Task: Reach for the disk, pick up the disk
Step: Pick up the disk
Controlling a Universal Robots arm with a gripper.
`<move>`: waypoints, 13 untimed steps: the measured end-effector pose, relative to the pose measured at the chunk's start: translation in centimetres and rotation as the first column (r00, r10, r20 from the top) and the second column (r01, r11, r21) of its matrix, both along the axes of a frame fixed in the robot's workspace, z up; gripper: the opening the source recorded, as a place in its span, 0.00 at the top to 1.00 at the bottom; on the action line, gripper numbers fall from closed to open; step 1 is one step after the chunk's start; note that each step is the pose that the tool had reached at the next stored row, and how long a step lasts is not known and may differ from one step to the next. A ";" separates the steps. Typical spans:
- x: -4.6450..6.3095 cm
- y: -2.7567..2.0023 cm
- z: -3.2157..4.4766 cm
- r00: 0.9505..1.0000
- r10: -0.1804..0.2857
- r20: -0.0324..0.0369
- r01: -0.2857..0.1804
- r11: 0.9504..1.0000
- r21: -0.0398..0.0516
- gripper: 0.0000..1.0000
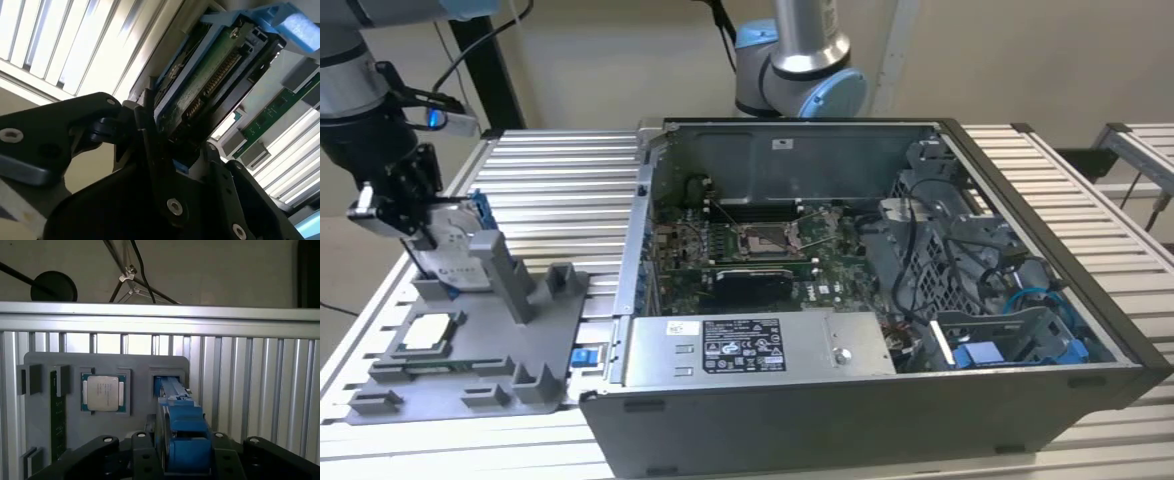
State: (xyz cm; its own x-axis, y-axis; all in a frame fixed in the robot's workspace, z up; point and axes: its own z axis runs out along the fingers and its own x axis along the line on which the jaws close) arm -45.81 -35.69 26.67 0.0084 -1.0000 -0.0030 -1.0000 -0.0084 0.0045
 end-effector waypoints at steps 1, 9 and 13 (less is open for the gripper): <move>0.0 0.00 -0.01 1.000 0.000 0.000 0.000 1.000 0.000 1.00; 0.0 0.01 -0.03 1.000 0.000 0.000 0.000 1.000 0.000 1.00; 0.0 0.00 0.02 1.000 0.000 0.000 0.000 1.000 0.000 1.00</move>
